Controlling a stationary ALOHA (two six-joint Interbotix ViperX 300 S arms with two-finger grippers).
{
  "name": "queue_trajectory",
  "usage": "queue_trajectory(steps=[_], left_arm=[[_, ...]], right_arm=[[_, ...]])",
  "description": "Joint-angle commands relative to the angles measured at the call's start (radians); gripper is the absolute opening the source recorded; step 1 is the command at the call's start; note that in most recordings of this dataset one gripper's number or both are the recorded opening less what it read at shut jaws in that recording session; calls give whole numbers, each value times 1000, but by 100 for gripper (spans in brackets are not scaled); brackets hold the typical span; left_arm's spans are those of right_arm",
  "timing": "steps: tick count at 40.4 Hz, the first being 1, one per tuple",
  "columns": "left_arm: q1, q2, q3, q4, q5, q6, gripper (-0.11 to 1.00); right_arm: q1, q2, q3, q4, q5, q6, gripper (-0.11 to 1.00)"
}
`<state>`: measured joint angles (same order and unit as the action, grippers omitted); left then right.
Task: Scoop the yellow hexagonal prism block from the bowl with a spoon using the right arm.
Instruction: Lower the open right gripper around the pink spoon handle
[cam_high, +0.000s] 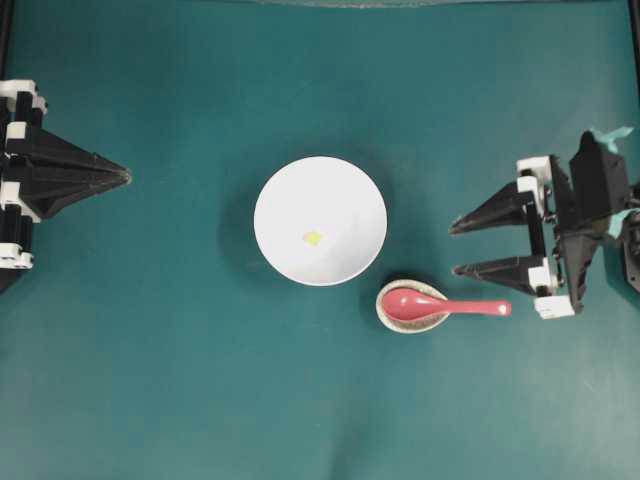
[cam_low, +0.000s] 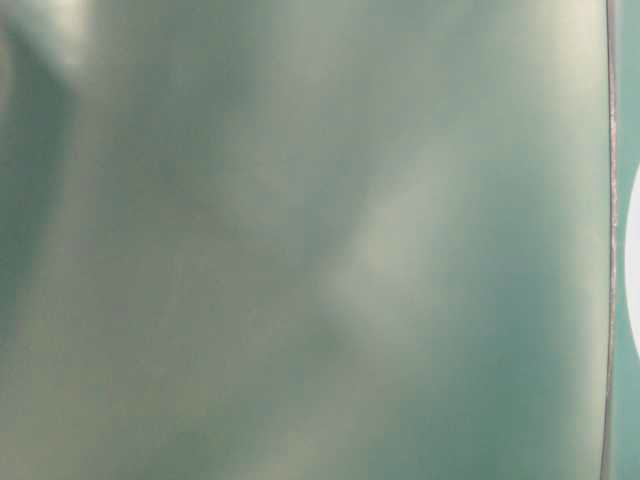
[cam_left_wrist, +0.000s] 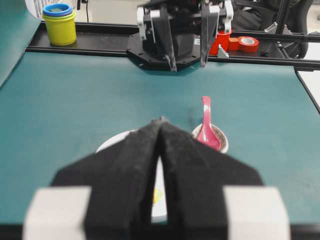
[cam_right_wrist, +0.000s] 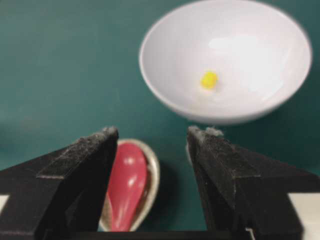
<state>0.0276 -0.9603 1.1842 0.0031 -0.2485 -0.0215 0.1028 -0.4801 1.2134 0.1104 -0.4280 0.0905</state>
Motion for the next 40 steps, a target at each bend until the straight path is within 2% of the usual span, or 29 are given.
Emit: queue_trajectory(steps=[1, 10, 18, 26, 40], left_arm=[[3, 9, -21, 2, -9, -2, -1], [3, 8, -21, 2, -9, -2, -1], [3, 9, -21, 2, -9, -2, -1], [5, 9, -21, 2, -9, -2, -1], [3, 9, -21, 2, -6, -3, -1]], right_arm=[[21, 44, 12, 26, -69, 0, 61], [109, 129, 80, 98, -232, 0, 61], [210, 233, 126, 213, -400, 0, 61], [278, 353, 121, 298, -479, 0, 61], [322, 433, 100, 324, -509, 2, 61]])
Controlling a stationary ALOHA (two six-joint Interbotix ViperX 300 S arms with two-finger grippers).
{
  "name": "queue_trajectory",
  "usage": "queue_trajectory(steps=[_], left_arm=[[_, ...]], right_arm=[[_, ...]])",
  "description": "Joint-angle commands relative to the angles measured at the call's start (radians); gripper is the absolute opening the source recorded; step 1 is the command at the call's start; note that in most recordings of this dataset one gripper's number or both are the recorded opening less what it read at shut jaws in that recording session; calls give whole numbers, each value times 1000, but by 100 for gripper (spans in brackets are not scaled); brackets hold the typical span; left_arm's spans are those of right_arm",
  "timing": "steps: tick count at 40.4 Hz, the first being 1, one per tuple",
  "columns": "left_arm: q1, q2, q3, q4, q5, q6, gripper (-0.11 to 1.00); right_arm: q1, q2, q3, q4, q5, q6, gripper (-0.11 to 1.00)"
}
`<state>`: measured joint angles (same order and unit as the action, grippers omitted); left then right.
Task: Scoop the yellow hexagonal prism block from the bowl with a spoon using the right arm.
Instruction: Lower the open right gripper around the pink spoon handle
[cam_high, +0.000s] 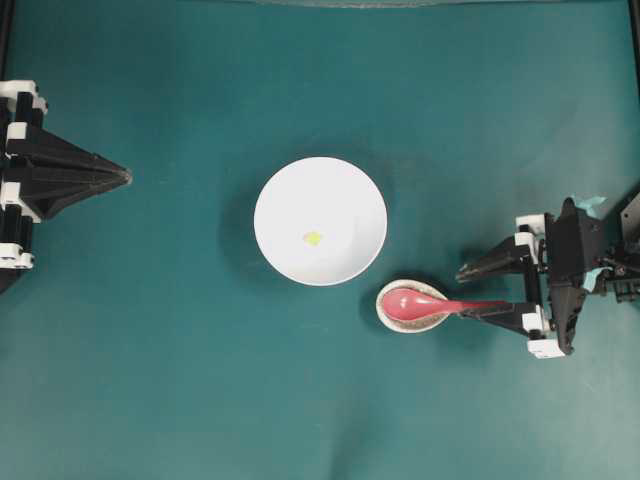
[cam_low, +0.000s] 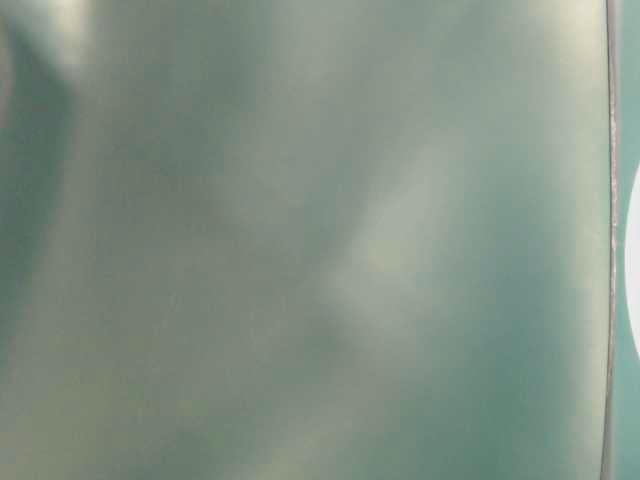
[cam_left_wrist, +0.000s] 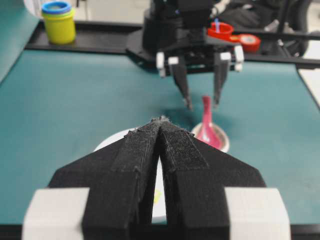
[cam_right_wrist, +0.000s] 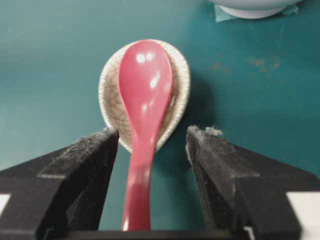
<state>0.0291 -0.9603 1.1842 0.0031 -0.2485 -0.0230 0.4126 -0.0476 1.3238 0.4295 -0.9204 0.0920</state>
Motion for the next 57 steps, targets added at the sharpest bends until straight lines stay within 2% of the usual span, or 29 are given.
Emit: queue_trajectory(steps=[1, 14, 30, 57], left_arm=[[2, 9, -20, 2, -6, -2, -1], [0, 9, -21, 2, -5, -11, -1], [2, 9, -20, 2, -5, -15, -1], [2, 9, -21, 2, -5, -15, -1]], right_arm=[[15, 2, -11, 6, -18, -2, 61], [51, 44, -17, 52, -32, 0, 61], [55, 126, -49, 63, -32, 0, 61], [69, 132, -41, 64, -52, 0, 61]])
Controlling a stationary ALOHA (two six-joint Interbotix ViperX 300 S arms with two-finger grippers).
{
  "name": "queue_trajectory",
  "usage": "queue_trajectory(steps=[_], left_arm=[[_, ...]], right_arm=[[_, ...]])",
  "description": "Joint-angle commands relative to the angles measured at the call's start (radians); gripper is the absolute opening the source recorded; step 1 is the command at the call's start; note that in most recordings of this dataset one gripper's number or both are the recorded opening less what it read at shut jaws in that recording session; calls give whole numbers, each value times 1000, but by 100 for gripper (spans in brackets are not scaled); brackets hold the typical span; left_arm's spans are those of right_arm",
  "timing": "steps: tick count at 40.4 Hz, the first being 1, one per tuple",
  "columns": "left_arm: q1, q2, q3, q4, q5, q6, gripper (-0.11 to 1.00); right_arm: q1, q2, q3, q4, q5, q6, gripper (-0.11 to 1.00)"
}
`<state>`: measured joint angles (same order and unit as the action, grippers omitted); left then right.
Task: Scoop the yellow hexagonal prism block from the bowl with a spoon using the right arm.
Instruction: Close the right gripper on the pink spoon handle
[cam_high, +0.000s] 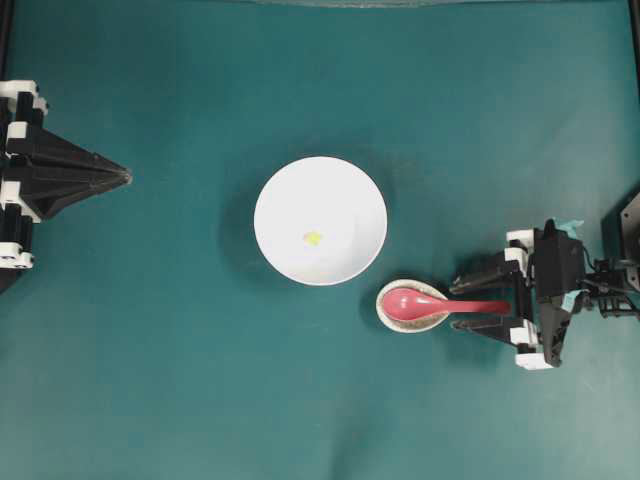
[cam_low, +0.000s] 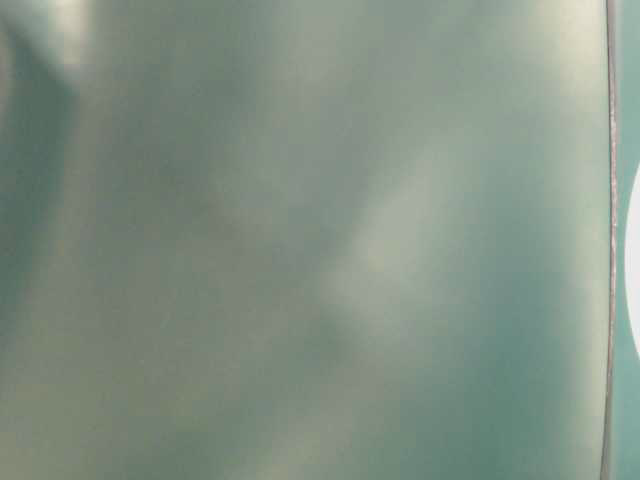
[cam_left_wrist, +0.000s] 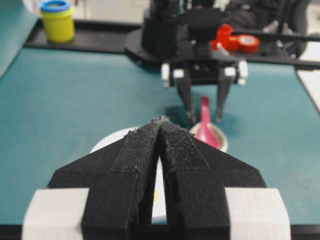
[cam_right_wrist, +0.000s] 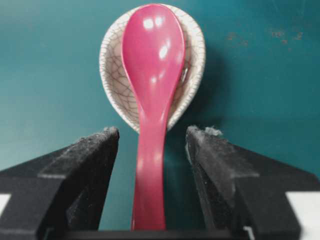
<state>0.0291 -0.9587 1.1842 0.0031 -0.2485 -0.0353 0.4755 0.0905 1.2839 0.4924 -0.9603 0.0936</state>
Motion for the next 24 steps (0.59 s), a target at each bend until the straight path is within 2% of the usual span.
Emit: queue_trajectory(steps=[1, 24], left_arm=[[2, 8, -20, 2, -6, -3, -1], [2, 8, -20, 2, -6, -3, -1]], right_arm=[[6, -6, -2, 2, -12, -3, 61], [8, -6, 2, 0, -12, -9, 61]])
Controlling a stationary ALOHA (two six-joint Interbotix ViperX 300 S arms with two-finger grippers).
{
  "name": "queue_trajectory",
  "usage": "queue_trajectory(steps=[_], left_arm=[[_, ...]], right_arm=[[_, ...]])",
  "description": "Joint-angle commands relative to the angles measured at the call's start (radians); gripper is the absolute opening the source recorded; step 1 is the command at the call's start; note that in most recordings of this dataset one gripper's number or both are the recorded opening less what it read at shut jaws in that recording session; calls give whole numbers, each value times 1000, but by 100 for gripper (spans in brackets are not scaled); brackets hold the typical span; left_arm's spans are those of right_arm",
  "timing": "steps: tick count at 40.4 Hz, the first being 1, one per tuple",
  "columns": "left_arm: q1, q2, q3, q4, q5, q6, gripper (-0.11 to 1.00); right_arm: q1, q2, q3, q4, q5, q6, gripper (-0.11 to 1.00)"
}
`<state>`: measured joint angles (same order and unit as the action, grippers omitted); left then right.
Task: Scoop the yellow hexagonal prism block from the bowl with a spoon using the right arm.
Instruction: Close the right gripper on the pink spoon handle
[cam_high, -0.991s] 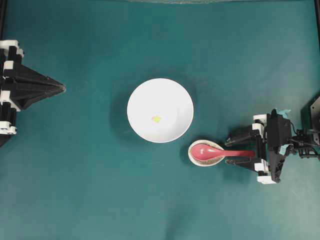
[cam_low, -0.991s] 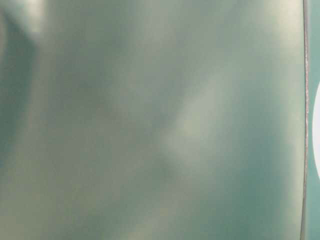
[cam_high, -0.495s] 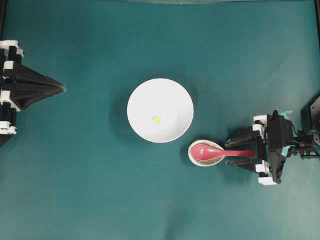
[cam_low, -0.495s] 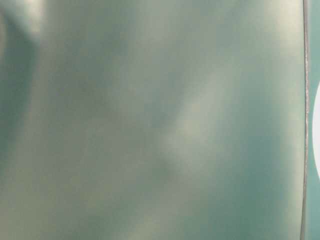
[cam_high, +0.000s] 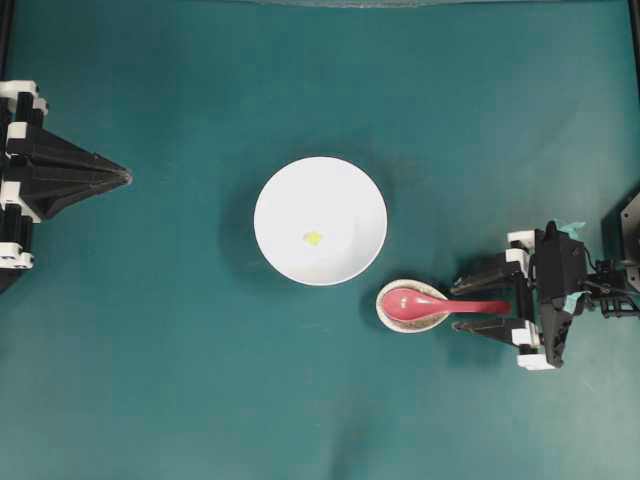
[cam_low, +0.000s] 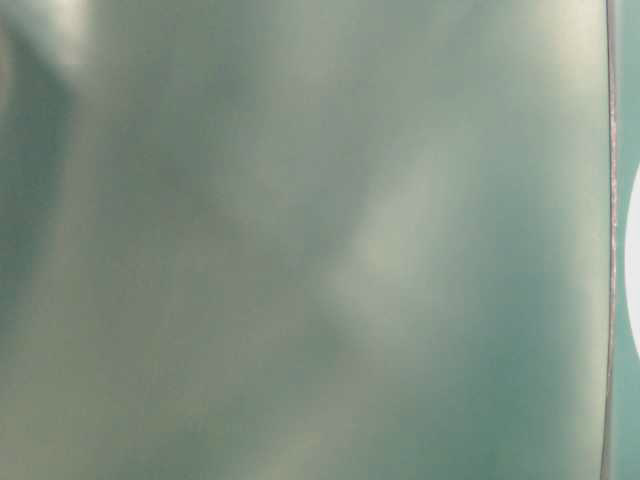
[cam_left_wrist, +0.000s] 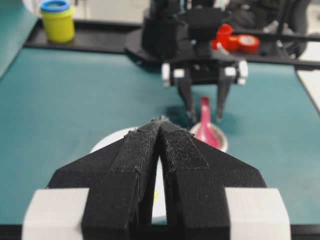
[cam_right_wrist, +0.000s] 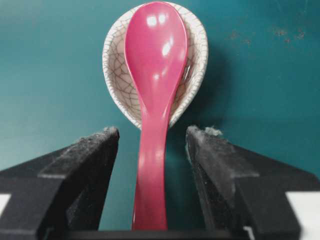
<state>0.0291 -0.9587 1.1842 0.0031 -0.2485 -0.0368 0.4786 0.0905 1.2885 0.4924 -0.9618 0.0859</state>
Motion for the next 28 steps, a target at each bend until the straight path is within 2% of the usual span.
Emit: queue_trajectory(steps=[1, 28], left_arm=[[2, 8, -21, 2, -6, -2, -1], [2, 8, -20, 2, -5, -2, -1]], right_arm=[[5, -6, -3, 0, -12, -3, 61], [5, -6, 5, -2, -34, -23, 61]])
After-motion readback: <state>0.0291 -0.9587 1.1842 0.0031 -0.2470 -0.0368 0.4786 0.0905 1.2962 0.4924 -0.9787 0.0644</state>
